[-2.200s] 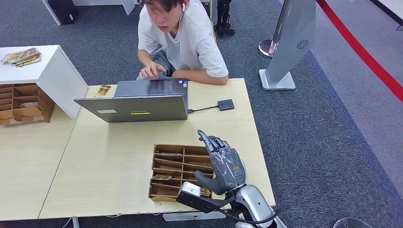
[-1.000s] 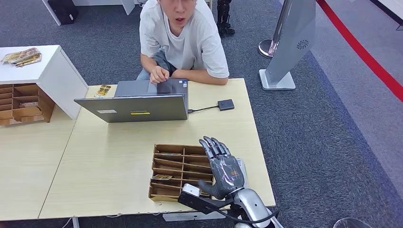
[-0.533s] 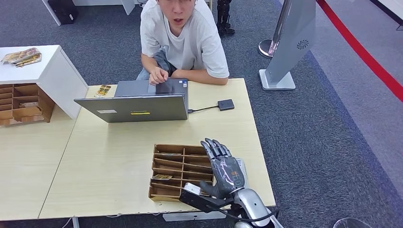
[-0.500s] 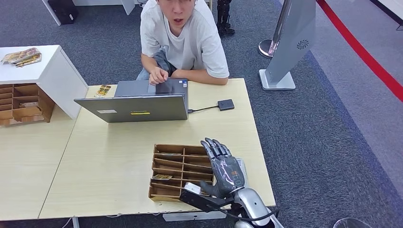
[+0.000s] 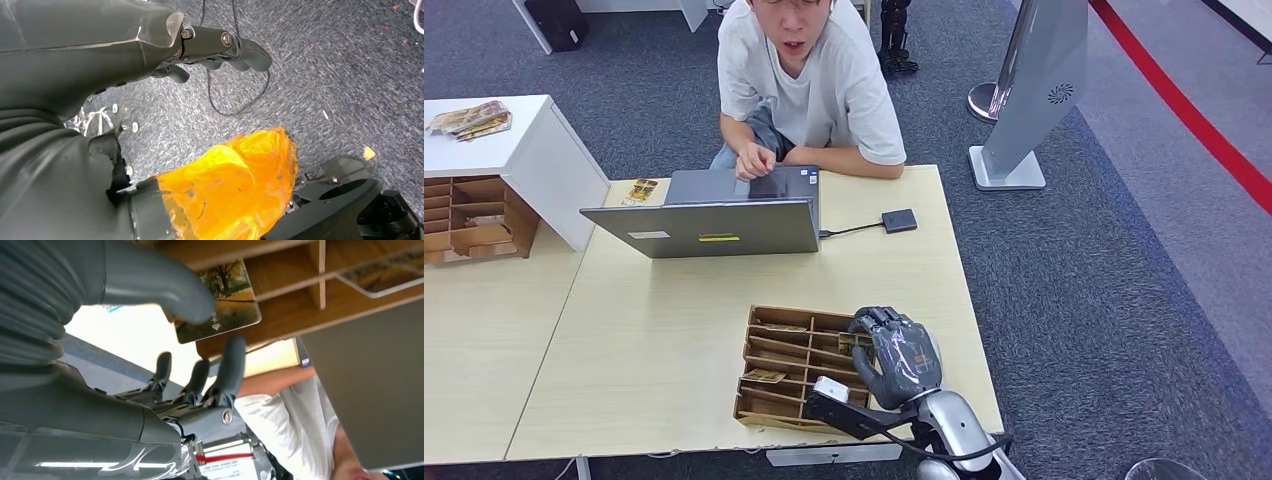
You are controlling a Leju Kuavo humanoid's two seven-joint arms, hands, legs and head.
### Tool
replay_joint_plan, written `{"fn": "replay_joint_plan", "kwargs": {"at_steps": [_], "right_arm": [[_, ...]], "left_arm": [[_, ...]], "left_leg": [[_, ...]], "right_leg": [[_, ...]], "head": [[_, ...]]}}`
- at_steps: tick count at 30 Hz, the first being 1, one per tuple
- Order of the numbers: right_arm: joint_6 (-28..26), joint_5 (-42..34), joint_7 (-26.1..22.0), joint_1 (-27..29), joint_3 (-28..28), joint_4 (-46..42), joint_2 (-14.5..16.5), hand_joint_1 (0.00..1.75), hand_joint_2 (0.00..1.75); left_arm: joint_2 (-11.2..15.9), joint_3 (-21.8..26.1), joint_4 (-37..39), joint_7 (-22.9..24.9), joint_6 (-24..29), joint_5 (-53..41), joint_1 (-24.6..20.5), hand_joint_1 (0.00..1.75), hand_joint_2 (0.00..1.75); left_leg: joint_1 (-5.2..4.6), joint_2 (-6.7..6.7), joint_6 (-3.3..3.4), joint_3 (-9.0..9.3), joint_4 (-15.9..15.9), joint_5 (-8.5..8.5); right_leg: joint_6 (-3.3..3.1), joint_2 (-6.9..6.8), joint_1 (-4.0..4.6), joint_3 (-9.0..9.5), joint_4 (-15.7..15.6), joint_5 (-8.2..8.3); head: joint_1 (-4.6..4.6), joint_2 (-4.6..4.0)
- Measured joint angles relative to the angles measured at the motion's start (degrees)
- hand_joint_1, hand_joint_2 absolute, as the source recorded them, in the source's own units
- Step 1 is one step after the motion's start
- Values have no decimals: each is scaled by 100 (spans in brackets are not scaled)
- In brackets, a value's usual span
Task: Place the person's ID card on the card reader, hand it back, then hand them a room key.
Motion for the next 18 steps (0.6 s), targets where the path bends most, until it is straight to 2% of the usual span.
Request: {"fn": "replay_joint_plan", "kwargs": {"at_steps": [18], "right_arm": [[7,-7,-3,-14,-23,-55,51,169,175]], "left_arm": [[0,0,0,0,10,-15,-2,0,0]], "left_leg": [[0,1,0,4,0,0]], "right_leg": [[0,1,0,3,0,0]], "head": [[0,0]]}}
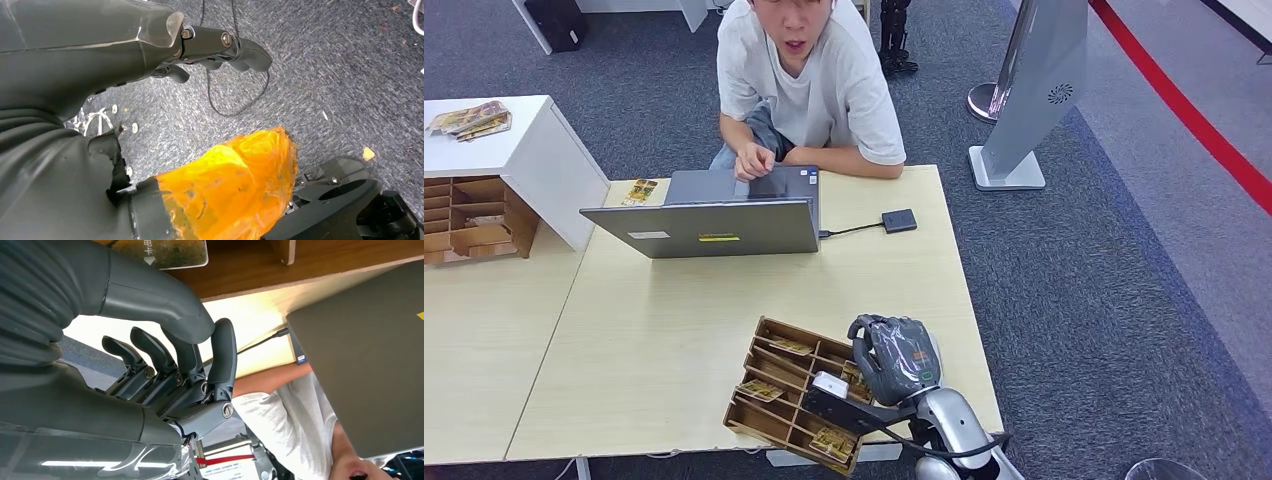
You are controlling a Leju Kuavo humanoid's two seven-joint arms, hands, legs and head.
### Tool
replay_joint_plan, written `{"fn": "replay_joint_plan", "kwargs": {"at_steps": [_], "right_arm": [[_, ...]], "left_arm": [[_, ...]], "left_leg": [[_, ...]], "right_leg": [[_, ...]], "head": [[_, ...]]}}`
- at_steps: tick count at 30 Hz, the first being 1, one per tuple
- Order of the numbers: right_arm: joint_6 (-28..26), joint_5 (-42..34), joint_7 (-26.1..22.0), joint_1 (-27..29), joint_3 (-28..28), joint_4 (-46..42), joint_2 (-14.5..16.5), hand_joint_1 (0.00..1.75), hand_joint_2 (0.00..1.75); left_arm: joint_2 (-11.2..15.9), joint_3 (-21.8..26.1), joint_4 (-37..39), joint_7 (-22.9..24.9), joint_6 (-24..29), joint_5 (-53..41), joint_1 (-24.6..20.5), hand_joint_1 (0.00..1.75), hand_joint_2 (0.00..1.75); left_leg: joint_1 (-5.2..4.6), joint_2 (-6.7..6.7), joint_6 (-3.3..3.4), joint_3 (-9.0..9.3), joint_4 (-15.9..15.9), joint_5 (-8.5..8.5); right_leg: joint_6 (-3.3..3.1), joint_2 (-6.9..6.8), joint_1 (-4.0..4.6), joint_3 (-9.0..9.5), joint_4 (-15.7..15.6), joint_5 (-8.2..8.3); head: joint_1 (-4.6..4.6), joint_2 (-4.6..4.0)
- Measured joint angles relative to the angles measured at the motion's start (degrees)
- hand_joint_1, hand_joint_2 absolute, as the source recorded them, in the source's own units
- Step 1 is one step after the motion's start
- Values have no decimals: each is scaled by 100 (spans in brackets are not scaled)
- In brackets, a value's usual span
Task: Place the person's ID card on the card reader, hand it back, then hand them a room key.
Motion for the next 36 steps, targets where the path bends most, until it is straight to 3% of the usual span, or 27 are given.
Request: {"fn": "replay_joint_plan", "kwargs": {"at_steps": [27,28,29,31,32,33,36], "right_arm": [[-373,67,-186,141,-40,-119,25,174,175],[-412,54,-220,136,-44,-166,21,165,175],[-445,36,-254,131,-50,-227,15,138,175],[-463,-8,-305,128,-61,-409,-8,51,175],[-438,-23,-318,129,-62,-514,-26,17,175],[-398,-34,-321,130,-62,-625,-49,0,175],[-296,-43,-314,142,-60,-921,-131,0,175]], "left_arm": [[0,49,0,-49,12,-2,-1,0,0],[0,67,0,-57,15,2,0,0,0],[0,84,0,-69,21,12,1,0,0],[0,118,0,-104,39,41,7,0,0],[0,132,0,-121,51,60,11,0,0],[0,148,0,-134,64,77,14,0,0],[1,212,0,-165,95,128,24,0,0]], "left_leg": [[0,0,0,-2,0,0],[0,-1,0,-2,0,0],[0,-1,0,-3,0,0],[0,-1,0,-3,0,0],[0,-1,0,-3,0,0],[0,-1,0,-3,0,0],[0,-1,0,-3,0,0]], "right_leg": [[0,0,0,-1,0,0],[0,0,0,-1,0,0],[0,-1,0,-1,0,0],[0,-1,0,-1,0,0],[0,-1,0,-1,0,0],[0,-1,0,-1,0,0],[0,-1,0,-1,0,0]], "head": [[-1,0],[-1,0],[0,0],[0,0],[0,0],[-1,0],[-1,0]]}}
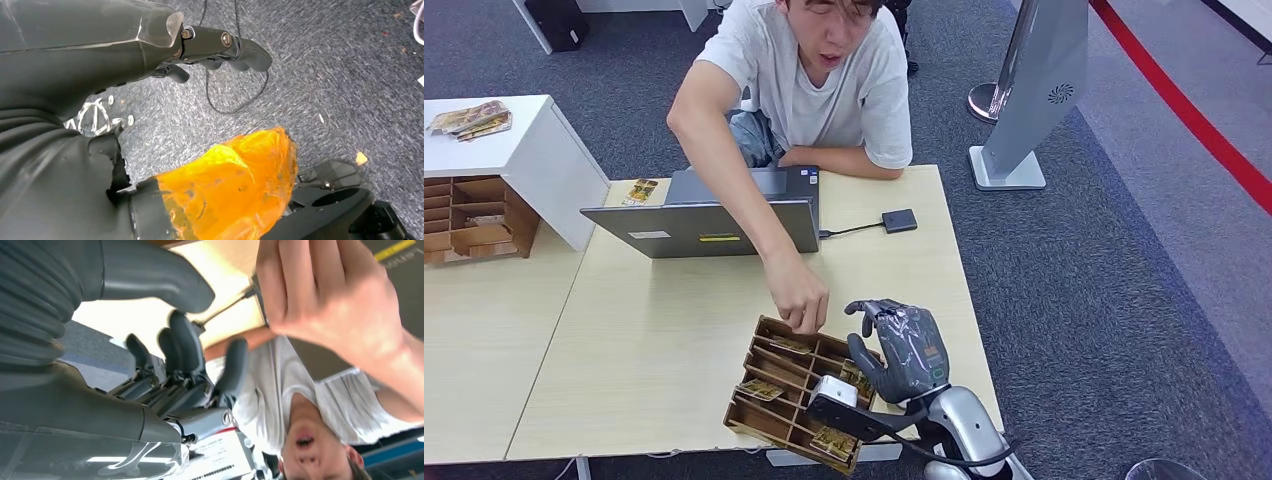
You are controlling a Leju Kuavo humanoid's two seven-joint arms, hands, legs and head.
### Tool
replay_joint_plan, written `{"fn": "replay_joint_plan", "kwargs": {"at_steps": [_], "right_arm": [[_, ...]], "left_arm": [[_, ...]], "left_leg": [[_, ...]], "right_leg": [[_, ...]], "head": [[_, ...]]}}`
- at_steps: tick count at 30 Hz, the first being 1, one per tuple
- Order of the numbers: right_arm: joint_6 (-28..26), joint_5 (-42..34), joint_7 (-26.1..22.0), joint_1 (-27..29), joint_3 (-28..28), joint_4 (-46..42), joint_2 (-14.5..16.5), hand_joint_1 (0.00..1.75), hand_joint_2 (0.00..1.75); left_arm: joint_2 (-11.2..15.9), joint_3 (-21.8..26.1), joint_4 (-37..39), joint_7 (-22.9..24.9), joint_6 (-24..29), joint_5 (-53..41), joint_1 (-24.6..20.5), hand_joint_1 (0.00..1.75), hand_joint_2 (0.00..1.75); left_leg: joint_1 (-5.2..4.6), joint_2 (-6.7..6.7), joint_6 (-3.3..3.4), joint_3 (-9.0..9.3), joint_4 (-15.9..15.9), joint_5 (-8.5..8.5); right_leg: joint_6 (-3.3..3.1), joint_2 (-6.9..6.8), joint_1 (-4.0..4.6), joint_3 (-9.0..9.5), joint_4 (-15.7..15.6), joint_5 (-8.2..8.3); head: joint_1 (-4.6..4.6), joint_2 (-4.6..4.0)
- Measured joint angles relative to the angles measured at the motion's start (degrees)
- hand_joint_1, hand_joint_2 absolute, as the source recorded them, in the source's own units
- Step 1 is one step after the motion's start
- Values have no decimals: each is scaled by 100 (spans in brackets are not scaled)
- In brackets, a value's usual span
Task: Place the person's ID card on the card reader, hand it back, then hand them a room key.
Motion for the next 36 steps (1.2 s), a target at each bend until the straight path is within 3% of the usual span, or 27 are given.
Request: {"fn": "replay_joint_plan", "kwargs": {"at_steps": [18,31,36], "right_arm": [[-243,-65,-150,336,24,-1336,-485,0,175],[-174,-62,-191,401,70,-1541,-626,1,175],[-82,-38,-103,447,201,-1542,-631,33,175]], "left_arm": [[1,271,0,-121,107,243,86,0,0],[1,346,0,-126,117,271,109,0,0],[-1,359,0,-126,119,267,114,0,0]], "left_leg": [[0,0,0,-1,0,0],[0,0,0,-1,0,-1],[0,0,0,-2,0,-1]], "right_leg": [[0,0,0,-1,-1,0],[0,0,0,-1,-1,0],[0,0,0,-1,-1,0]], "head": [[1,0],[1,0],[1,0]]}}
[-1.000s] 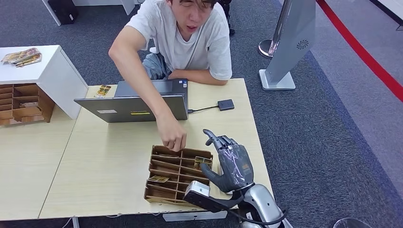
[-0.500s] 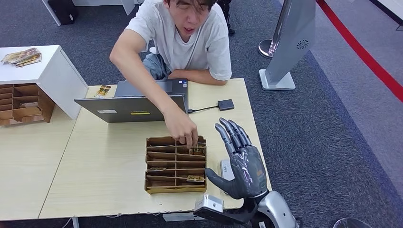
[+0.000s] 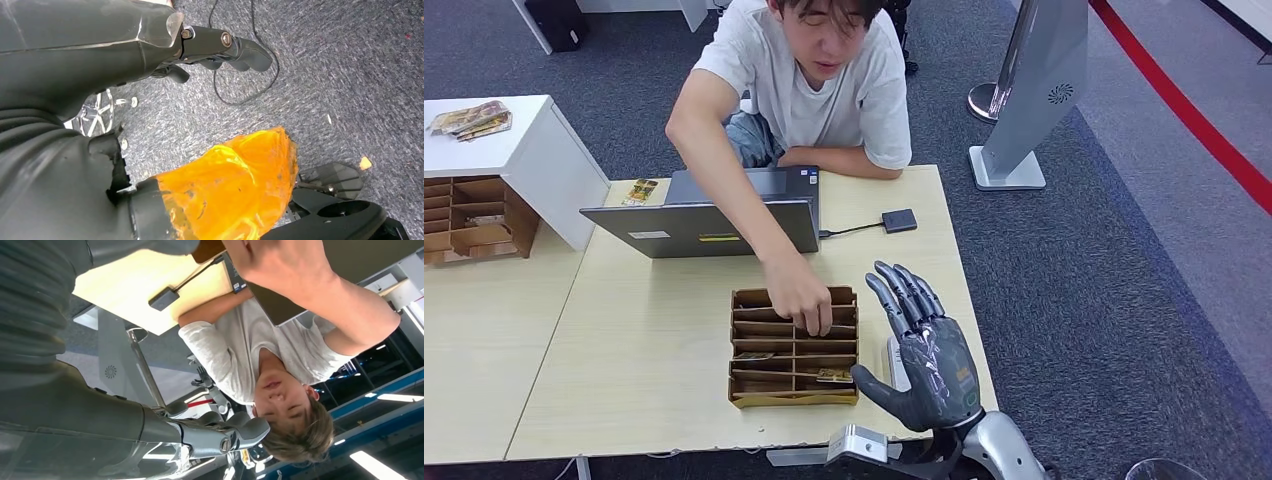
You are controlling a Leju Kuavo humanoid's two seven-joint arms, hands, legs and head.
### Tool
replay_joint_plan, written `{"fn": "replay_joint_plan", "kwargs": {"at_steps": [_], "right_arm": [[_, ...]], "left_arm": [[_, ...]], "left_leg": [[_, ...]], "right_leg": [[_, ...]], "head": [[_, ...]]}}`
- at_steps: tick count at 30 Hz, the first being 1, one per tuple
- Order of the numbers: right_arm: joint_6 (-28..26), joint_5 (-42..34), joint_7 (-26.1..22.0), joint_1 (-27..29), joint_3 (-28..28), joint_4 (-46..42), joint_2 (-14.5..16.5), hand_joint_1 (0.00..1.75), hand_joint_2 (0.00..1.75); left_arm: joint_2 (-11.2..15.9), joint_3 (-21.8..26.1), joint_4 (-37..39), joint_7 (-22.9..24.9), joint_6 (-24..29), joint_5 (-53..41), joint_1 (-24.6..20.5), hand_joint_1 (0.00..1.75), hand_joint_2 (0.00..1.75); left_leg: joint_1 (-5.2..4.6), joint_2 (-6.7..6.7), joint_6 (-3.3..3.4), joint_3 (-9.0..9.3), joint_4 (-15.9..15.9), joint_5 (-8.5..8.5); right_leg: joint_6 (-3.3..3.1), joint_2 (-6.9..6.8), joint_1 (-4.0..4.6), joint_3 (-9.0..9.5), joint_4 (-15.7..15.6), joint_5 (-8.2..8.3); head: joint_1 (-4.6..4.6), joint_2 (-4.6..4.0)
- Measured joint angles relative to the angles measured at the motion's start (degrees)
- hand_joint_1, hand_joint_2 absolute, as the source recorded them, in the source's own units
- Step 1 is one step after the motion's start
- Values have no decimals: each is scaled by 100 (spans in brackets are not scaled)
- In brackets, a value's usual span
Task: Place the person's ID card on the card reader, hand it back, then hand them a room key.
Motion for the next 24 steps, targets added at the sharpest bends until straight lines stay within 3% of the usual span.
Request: {"fn": "replay_joint_plan", "kwargs": {"at_steps": [2,5,6,7,9,11,13,24], "right_arm": [[7,-7,9,0,7,4,0,33,175],[13,-18,44,-1,10,13,0,66,175],[14,-20,59,-1,11,19,0,90,175],[14,-22,69,-1,11,28,0,97,175],[16,-23,85,-2,13,48,0,93,175],[19,-23,95,-3,14,63,0,75,175],[29,-27,99,-10,14,85,0,82,175],[99,-108,92,-114,-3,269,-2,82,175]], "left_arm": [[0,0,0,0,0,-4,0,0,0],[0,0,0,-1,1,-21,0,0,0],[0,0,0,-2,1,-27,0,0,0],[0,0,0,-2,2,-31,0,0,0],[0,1,0,-2,2,-35,0,0,0],[0,2,0,-4,2,-40,0,0,0],[0,2,0,-6,2,-49,0,0,0],[0,2,0,-7,-1,-97,-2,0,0]], "left_leg": [[0,0,0,0,0,0],[0,0,0,-1,0,0],[0,0,0,-1,0,0],[0,0,0,-1,0,0],[0,0,0,-1,0,0],[0,0,0,-1,0,0],[0,0,0,-1,0,0],[0,0,0,-1,0,0]], "right_leg": [[0,0,0,0,0,0],[0,0,0,0,0,0],[0,0,0,0,0,0],[0,0,0,0,0,0],[0,0,0,0,0,0],[0,0,0,0,0,0],[0,0,0,0,0,0],[0,-1,0,0,0,0]], "head": [[0,0],[-1,0],[-1,0],[-1,0],[-1,0],[-1,0],[-1,0],[-1,0]]}}
